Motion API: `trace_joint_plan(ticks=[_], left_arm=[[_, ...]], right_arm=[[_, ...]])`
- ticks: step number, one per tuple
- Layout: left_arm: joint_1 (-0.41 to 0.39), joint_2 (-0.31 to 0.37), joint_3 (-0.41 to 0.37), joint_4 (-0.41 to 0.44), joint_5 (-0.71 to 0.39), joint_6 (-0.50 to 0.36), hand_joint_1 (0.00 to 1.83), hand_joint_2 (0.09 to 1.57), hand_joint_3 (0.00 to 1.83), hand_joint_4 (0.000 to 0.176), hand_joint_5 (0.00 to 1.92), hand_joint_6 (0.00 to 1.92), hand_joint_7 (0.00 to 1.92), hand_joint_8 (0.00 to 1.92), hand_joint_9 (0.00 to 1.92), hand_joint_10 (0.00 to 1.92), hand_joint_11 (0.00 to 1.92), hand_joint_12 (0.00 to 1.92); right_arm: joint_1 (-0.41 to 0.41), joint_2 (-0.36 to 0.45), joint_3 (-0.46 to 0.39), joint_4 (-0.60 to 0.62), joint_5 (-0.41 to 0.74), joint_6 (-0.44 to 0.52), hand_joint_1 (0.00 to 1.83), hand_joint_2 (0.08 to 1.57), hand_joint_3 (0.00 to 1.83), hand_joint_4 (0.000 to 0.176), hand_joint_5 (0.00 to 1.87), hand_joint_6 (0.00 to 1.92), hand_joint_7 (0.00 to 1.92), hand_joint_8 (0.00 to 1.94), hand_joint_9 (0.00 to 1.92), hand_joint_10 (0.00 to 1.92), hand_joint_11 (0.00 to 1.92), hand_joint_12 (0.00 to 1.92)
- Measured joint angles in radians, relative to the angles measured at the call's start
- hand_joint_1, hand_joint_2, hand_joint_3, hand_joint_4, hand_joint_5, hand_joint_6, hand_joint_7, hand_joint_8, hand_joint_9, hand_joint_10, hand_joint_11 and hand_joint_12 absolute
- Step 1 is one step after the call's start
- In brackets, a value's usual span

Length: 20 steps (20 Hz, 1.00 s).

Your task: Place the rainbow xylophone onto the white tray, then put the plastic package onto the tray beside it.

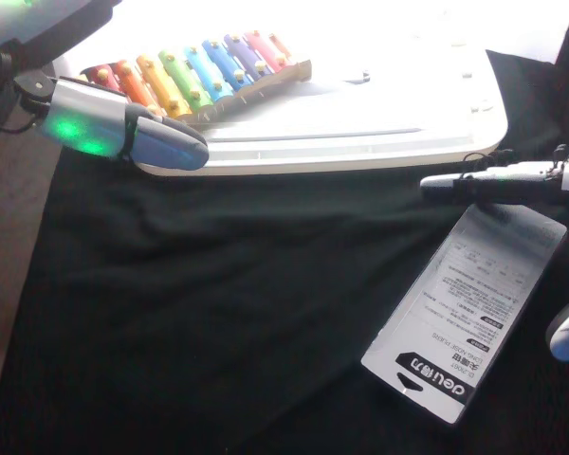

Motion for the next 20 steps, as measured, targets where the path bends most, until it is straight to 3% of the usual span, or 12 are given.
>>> trace_joint_plan(ticks=[1,3,4,5,6,9,12,13,15,17,18,20], left_arm=[[0.000,0.000,0.000,0.000,0.001,0.000,0.69,0.72,0.00,0.152,0.00,0.00,0.00,0.00,0.09,0.00,0.00,0.30],[0.000,0.000,0.000,0.000,0.003,0.000,0.69,0.72,0.00,0.143,0.00,0.00,0.00,0.00,0.08,0.00,0.00,0.28],[0.000,0.000,0.000,0.000,0.006,0.000,0.68,0.72,0.00,0.148,0.00,0.00,0.01,0.00,0.09,0.01,0.00,0.28],[0.000,0.000,0.000,0.000,0.007,0.000,0.68,0.72,0.00,0.142,0.00,0.00,0.01,0.00,0.09,0.01,0.00,0.29],[0.000,-0.001,0.000,0.000,0.007,0.000,0.68,0.72,0.00,0.147,0.00,0.00,0.01,0.00,0.08,0.00,0.00,0.28],[0.000,-0.003,0.000,-0.001,0.008,0.000,0.65,0.71,0.00,0.149,0.00,0.00,0.00,0.00,0.08,0.00,0.00,0.33],[0.000,-0.004,0.000,0.000,0.001,0.000,0.66,0.71,0.00,0.145,0.00,0.00,0.00,0.00,0.08,0.00,0.00,0.35],[0.000,-0.004,0.000,-0.002,0.001,0.000,0.66,0.72,0.00,0.139,0.00,0.00,0.00,0.00,0.08,0.00,0.00,0.35],[0.000,-0.004,0.000,0.000,0.000,0.000,0.63,0.72,0.00,0.140,0.00,0.00,0.00,0.00,0.10,0.00,0.00,0.38],[0.000,-0.004,0.000,-0.002,0.000,0.000,0.64,0.72,0.00,0.135,0.00,0.00,0.00,0.00,0.08,0.00,0.00,0.39],[0.000,-0.004,0.000,-0.001,-0.001,0.000,0.66,0.72,0.00,0.144,0.00,0.00,0.00,0.00,0.08,0.00,0.00,0.36],[0.000,-0.004,0.000,0.000,0.000,0.000,0.68,0.73,0.00,0.153,0.00,0.00,0.00,0.00,0.08,0.01,0.00,0.30]], right_arm=[[0.007,0.000,0.000,-0.013,-0.004,0.002,0.68,0.56,0.00,0.154,0.00,0.00,0.09,0.00,0.05,0.00,0.14,0.15],[0.021,-0.003,0.005,-0.030,-0.011,0.010,0.67,0.56,0.00,0.147,0.00,0.00,0.09,0.00,0.17,0.00,0.07,0.71],[0.026,-0.006,0.006,-0.032,-0.017,0.014,0.67,0.57,0.00,0.140,0.00,0.00,0.11,0.01,0.12,0.00,0.01,0.71],[0.028,-0.008,0.007,-0.038,-0.022,0.017,0.70,0.57,0.00,0.137,0.00,0.00,0.11,0.00,0.04,0.01,0.00,0.54],[0.028,-0.013,0.011,-0.051,-0.022,0.023,0.68,0.55,0.00,0.168,0.00,0.00,0.12,0.00,0.05,0.01,0.00,0.56],[0.035,-0.021,0.021,-0.117,-0.042,0.052,0.67,0.54,0.00,0.175,0.00,0.00,0.13,0.00,0.06,0.00,0.00,0.57],[0.043,-0.023,0.025,-0.134,-0.048,0.071,0.64,0.54,0.00,0.111,0.00,0.00,0.09,0.00,0.15,0.01,0.00,1.02],[0.046,-0.025,0.025,-0.135,-0.049,0.074,0.63,0.53,0.00,0.133,0.00,0.00,0.09,0.00,0.35,0.07,0.18,1.20],[0.047,-0.027,0.025,-0.143,-0.049,0.082,0.60,0.55,0.00,0.171,0.00,0.00,0.09,0.00,0.34,0.05,0.16,1.22],[0.047,-0.027,0.025,-0.155,-0.049,0.087,0.65,0.54,0.00,0.174,0.00,0.00,0.08,0.00,0.22,0.00,0.02,1.16],[0.047,-0.027,0.027,-0.162,-0.050,0.091,0.65,0.54,0.00,0.176,0.00,0.00,0.13,0.00,0.26,0.01,0.04,1.24],[0.047,-0.026,0.031,-0.185,-0.050,0.101,0.67,0.54,0.00,0.176,0.00,0.00,0.10,0.00,0.21,0.00,0.00,1.13]])
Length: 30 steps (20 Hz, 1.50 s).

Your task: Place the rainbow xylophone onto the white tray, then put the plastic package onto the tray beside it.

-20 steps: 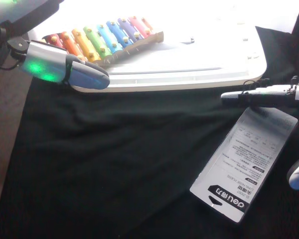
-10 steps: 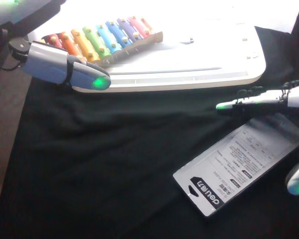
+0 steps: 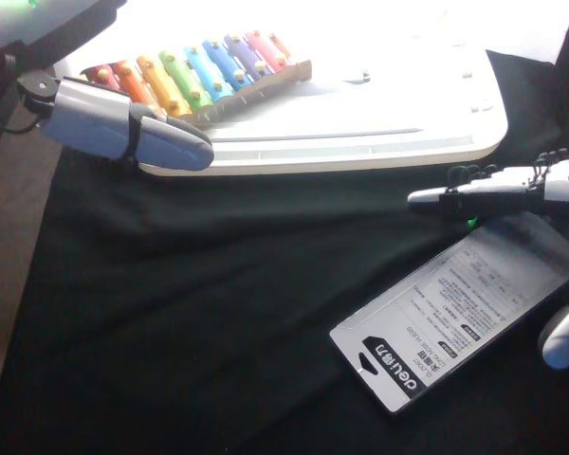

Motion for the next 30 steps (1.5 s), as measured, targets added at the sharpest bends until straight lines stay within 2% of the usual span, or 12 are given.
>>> trace_joint_plan(ticks=[2,4,6,7,8,13,15,17,20,23,27,30], left_arm=[[0.000,0.000,0.000,0.000,-0.002,0.000,0.68,0.73,0.00,0.135,0.00,0.00,0.00,0.00,0.10,0.01,0.00,0.37],[0.000,0.000,0.000,0.000,-0.003,0.000,0.68,0.74,0.00,0.112,0.00,0.00,0.00,0.00,0.10,0.00,0.00,0.40],[0.000,0.000,0.000,0.001,-0.007,0.000,0.68,0.73,0.00,0.116,0.00,0.00,0.00,0.00,0.09,0.01,0.00,0.36],[0.000,0.000,0.000,0.000,-0.008,0.000,0.67,0.73,0.00,0.126,0.00,0.00,0.00,0.00,0.10,0.01,0.00,0.36],[0.000,0.000,0.000,0.001,-0.010,0.000,0.67,0.73,0.00,0.125,0.00,0.00,0.02,0.00,0.11,0.01,0.00,0.40],[0.000,0.000,0.000,0.004,-0.010,0.000,0.63,0.72,0.00,0.117,0.00,0.00,0.05,0.01,0.13,0.01,0.00,0.43],[0.000,0.000,0.000,0.004,-0.010,0.000,0.61,0.74,0.00,0.089,0.00,0.00,0.07,0.01,0.14,0.01,0.00,0.47],[0.000,0.000,0.000,0.005,-0.011,0.000,0.62,0.74,0.00,0.088,0.00,0.00,0.08,0.01,0.14,0.01,0.00,0.47],[0.000,0.000,0.000,0.005,-0.012,0.000,0.61,0.74,0.00,0.084,0.00,0.00,0.08,0.00,0.15,0.00,0.00,0.49],[0.000,0.000,0.000,0.006,-0.012,0.000,0.60,0.73,0.00,0.079,0.00,0.00,0.10,0.00,0.16,0.00,0.00,0.51],[0.000,0.000,-0.005,0.012,-0.015,0.000,0.62,0.73,0.00,0.086,0.00,0.00,0.10,0.00,0.16,0.00,0.00,0.48],[0.000,0.000,-0.005,0.009,-0.015,0.000,0.61,0.73,0.00,0.100,0.00,0.00,0.09,0.00,0.17,0.00,0.00,0.44]], right_arm=[[0.000,0.001,0.000,-0.016,-0.001,0.010,0.68,0.54,0.00,0.176,0.00,0.00,0.09,0.00,0.13,0.01,0.00,0.84],[0.000,0.005,0.000,-0.042,-0.001,0.013,0.66,0.53,0.00,0.176,0.00,0.00,0.12,0.00,0.17,0.00,0.02,0.97],[0.003,0.007,-0.006,-0.055,-0.007,0.013,0.58,0.54,0.00,0.159,0.00,0.00,0.13,0.00,0.11,0.01,0.00,0.73],[0.007,0.008,-0.009,-0.065,-0.011,0.014,0.57,0.55,0.00,0.123,0.03,0.01,0.14,0.00,0.11,0.01,0.00,0.60],[0.006,0.008,-0.009,-0.066,-0.012,0.014,0.56,0.55,0.00,0.112,0.05,0.01,0.15,0.00,0.11,0.00,0.00,0.53],[0.006,0.009,-0.009,-0.099,-0.018,0.016,0.55,0.58,0.01,0.127,0.04,0.00,0.16,0.00,0.08,0.00,0.00,0.17],[0.006,0.008,-0.009,-0.124,-0.027,0.018,0.64,0.63,0.01,0.154,0.00,0.00,0.13,0.00,0.06,0.00,0.00,0.06],[0.006,0.008,-0.009,-0.124,-0.031,0.019,0.74,0.65,0.01,0.174,0.00,0.00,0.14,0.01,0.08,0.01,0.02,0.01],[0.006,0.008,-0.009,-0.128,-0.034,0.019,0.92,0.69,0.01,0.161,0.09,0.01,0.17,0.01,0.11,0.01,0.06,0.03],[0.006,0.008,-0.009,-0.127,-0.035,0.019,1.11,0.78,0.00,0.116,0.28,0.01,0.36,0.01,0.33,0.02,0.22,0.12],[0.012,0.008,-0.008,-0.093,-0.034,0.019,1.34,0.99,0.00,0.011,0.55,0.00,0.60,0.00,0.57,0.01,0.27,0.96],[0.013,0.008,-0.008,-0.078,-0.030,0.019,1.48,1.04,0.00,0.000,0.53,0.00,0.66,0.01,0.66,0.04,0.32,0.95]])
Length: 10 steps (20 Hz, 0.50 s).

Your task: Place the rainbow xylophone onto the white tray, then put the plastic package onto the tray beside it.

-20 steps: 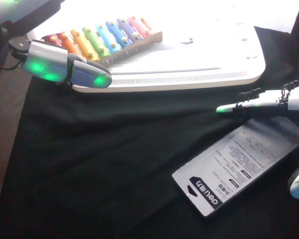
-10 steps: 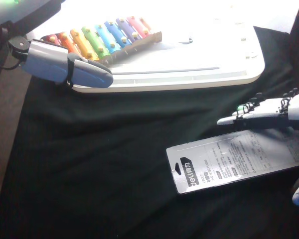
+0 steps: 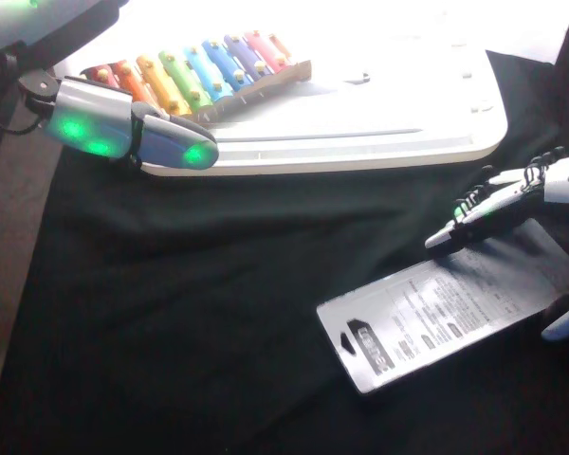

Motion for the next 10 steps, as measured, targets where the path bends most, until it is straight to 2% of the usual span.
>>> trace_joint_plan(ticks=[1,4,5,6,7,8,9,10], left_arm=[[0.000,0.000,0.000,0.000,0.000,0.000,0.62,0.73,0.00,0.101,0.00,0.00,0.09,0.00,0.16,0.00,0.00,0.44],[0.000,0.000,0.000,0.000,0.000,0.000,0.63,0.74,0.00,0.083,0.00,0.00,0.09,0.00,0.17,0.00,0.00,0.47],[0.000,0.000,0.000,0.000,0.000,0.000,0.63,0.74,0.00,0.084,0.00,0.00,0.09,0.00,0.17,0.00,0.00,0.49],[0.001,0.000,0.000,-0.002,0.000,0.000,0.63,0.74,0.00,0.093,0.00,0.00,0.09,0.00,0.16,0.00,0.00,0.46],[0.003,0.000,0.000,-0.001,-0.001,0.000,0.63,0.73,0.00,0.097,0.00,0.00,0.09,0.00,0.17,0.00,0.00,0.45],[0.003,0.000,0.000,-0.001,0.000,0.000,0.63,0.73,0.00,0.100,0.00,0.00,0.09,0.00,0.17,0.01,0.00,0.45],[0.003,0.000,-0.002,-0.002,0.000,0.000,0.63,0.73,0.00,0.101,0.00,0.00,0.09,0.00,0.18,0.01,0.00,0.47],[0.003,0.000,-0.003,-0.002,-0.001,0.000,0.64,0.73,0.00,0.101,0.00,0.00,0.09,0.00,0.18,0.00,0.00,0.47]], right_arm=[[0.000,0.000,0.000,0.003,0.001,0.000,1.49,1.05,0.00,0.000,0.55,0.00,0.67,0.01,0.68,0.04,0.36,0.91],[0.002,0.000,0.000,0.004,0.003,0.000,1.54,1.04,0.00,0.000,0.58,0.00,0.73,0.01,0.77,0.06,0.43,0.96],[0.005,0.000,0.000,0.003,0.003,0.000,1.53,1.03,0.00,0.000,0.63,0.02,0.79,0.03,0.83,0.09,0.48,0.98],[0.006,0.000,0.000,0.004,0.002,0.000,1.60,1.06,0.03,0.000,0.69,0.01,0.85,0.02,0.84,1.00,0.51,1.00],[0.012,0.000,0.000,-0.002,0.002,0.001,1.50,1.13,0.04,0.000,0.76,0.02,0.79,0.96,0.77,1.38,0.53,1.04],[0.013,0.000,0.000,0.001,0.002,0.002,1.36,1.21,0.01,0.000,0.67,1.14,0.78,1.20,0.75,1.45,0.52,1.12],[0.013,0.000,0.000,0.004,0.003,0.002,1.32,1.25,0.01,0.000,0.67,1.38,0.69,1.43,0.69,1.47,0.54,1.20],[0.013,0.000,0.000,0.006,0.003,0.003,1.31,1.26,0.00,0.000,0.65,1.48,0.65,1.50,0.68,1.47,0.57,1.29]])
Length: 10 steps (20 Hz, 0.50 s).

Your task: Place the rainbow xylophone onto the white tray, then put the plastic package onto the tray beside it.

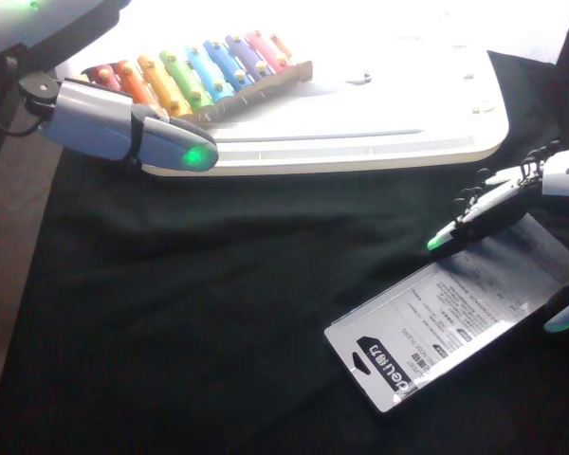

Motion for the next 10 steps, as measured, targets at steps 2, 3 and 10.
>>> trace_joint_plan(ticks=[2,3,10], left_arm=[[0.000,0.000,0.000,0.001,0.000,0.000,0.65,0.73,0.00,0.090,0.00,0.00,0.07,0.00,0.16,0.00,0.00,0.45],[0.000,0.000,0.000,0.000,-0.001,0.000,0.65,0.73,0.00,0.093,0.00,0.00,0.06,0.00,0.15,0.00,0.00,0.44],[0.000,0.000,0.000,0.000,-0.001,0.000,0.64,0.74,0.00,0.094,0.00,0.00,0.02,0.00,0.14,0.00,0.00,0.39]], right_arm=[[0.007,0.000,0.000,-0.008,0.000,0.000,1.58,1.21,0.00,0.000,0.38,1.72,0.52,1.63,0.62,1.60,0.77,1.45],[0.007,0.000,-0.001,-0.006,0.000,0.001,1.48,1.26,0.01,0.000,0.33,1.81,0.52,1.65,0.66,1.61,0.75,1.58],[0.012,-0.002,-0.003,-0.001,-0.002,0.000,1.62,1.19,0.00,0.055,0.26,1.92,0.26,1.88,0.66,1.59,0.89,1.88]])
